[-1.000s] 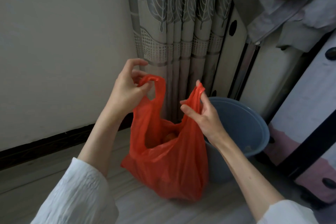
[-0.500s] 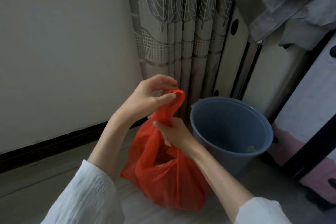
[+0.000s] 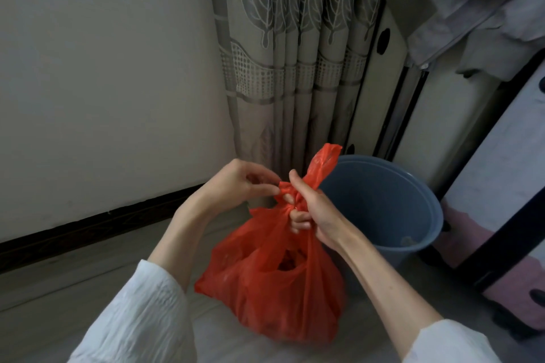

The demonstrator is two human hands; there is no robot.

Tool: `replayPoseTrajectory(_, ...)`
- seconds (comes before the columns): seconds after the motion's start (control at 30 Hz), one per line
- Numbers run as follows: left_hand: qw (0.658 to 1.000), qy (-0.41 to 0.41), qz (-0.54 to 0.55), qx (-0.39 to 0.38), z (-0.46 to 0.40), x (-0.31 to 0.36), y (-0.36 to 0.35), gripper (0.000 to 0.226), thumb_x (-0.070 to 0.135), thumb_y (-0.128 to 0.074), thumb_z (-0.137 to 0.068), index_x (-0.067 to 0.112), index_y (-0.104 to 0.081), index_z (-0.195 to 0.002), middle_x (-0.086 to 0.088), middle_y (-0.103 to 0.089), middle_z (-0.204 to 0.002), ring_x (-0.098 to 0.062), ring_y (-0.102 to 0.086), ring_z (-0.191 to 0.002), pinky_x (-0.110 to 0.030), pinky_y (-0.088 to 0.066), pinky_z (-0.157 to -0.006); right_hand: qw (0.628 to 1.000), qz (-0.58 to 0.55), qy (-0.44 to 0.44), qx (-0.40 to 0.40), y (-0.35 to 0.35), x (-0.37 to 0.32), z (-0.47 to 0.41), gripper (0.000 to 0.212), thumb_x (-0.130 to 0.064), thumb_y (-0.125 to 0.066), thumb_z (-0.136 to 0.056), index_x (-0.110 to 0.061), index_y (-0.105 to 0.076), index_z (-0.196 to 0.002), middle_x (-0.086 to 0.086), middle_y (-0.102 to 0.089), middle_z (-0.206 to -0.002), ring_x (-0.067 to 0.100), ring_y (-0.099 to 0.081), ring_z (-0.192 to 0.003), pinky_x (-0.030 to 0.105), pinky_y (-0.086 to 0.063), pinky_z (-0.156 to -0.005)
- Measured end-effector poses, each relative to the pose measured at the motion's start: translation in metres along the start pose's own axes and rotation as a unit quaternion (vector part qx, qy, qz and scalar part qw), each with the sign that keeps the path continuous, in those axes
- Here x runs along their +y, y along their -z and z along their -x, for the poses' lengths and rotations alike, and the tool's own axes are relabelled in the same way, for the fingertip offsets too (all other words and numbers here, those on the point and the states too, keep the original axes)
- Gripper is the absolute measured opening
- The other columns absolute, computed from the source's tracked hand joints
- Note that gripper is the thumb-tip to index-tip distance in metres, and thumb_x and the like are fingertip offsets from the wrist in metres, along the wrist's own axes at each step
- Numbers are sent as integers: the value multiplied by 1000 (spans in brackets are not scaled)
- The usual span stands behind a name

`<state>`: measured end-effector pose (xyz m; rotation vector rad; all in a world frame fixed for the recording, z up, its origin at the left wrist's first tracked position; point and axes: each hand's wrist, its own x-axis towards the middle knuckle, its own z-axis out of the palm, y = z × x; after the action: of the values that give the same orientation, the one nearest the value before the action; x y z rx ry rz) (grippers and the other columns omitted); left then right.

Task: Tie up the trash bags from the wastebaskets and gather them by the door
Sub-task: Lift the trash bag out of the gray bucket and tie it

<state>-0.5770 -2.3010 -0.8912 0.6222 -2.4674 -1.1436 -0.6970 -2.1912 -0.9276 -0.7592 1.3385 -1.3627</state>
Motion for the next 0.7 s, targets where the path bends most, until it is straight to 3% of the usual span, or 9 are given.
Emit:
replayPoseTrajectory(0.13,1000,-14,-22,9,-2,-2,-5,1,16,-69,-78,17,-68,-78,7,-63,-69,1,-51,-63,-8,-38,-61,999,-35,-19,-11,0,0,-1,54,-54,-34,-92,-15,-50,-59,-5,-30,-32,8,-29,-28,25,-29,-45)
replayPoseTrajectory(0.23,998,-40,-38,38,-2,-5,0,10,13,-62,-84,21,-59,-77,10,-58,-71,4,-52,-64,-6,-38,-63,997,-80,17,6,0,4,-6,47,-40,-34,-97,-9,-66,-82,1,-46,-39,13,-42,-35,26,-37,-47)
replayPoseTrajectory(0.33,996,-62,16,56,1,-4,5,16,10,-57,-86,22,-53,-76,6,-56,-70,4,-52,-63,-6,-39,-63,994,-95,32,36,6,7,-10,39,-32,-34,-99,-6,-63,-103,3,-57,-45,15,-52,-42,25,-45,-48)
replayPoseTrajectory(0.47,992,-74,91,43,2,-1,3,4,21,-58,-81,22,-56,-84,3,-59,-86,-2,-57,-82,-13,-44,-75,994,-96,13,40,17,12,-9,34,-29,-43,-96,-4,-64,-87,3,-63,-50,11,-52,-43,20,-44,-47)
replayPoseTrajectory(0.6,991,13,130,-40,3,-17,-16,63,9,-72,-74,24,-43,-127,9,-48,-130,0,-43,-121,-3,-39,-90,991,-127,4,35,28,10,-8,21,-21,-51,-91,-7,-61,-79,1,-59,-52,11,-46,-48,22,-41,-50)
replayPoseTrajectory(0.67,986,48,125,-101,6,-33,-38,84,10,-77,-67,24,-33,-137,6,-45,-137,-6,-44,-125,-13,-38,-102,994,-110,-4,16,33,9,-4,18,-17,-54,-89,-9,-61,-75,1,-57,-56,12,-45,-52,23,-39,-53)
replayPoseTrajectory(0.7,986,51,113,-110,7,-40,-48,81,12,-78,-66,23,-38,-135,2,-51,-132,-8,-50,-119,-21,-42,-102,996,-93,-7,-2,34,8,-2,16,-14,-55,-88,-10,-62,-74,2,-56,-59,11,-45,-53,23,-38,-54)
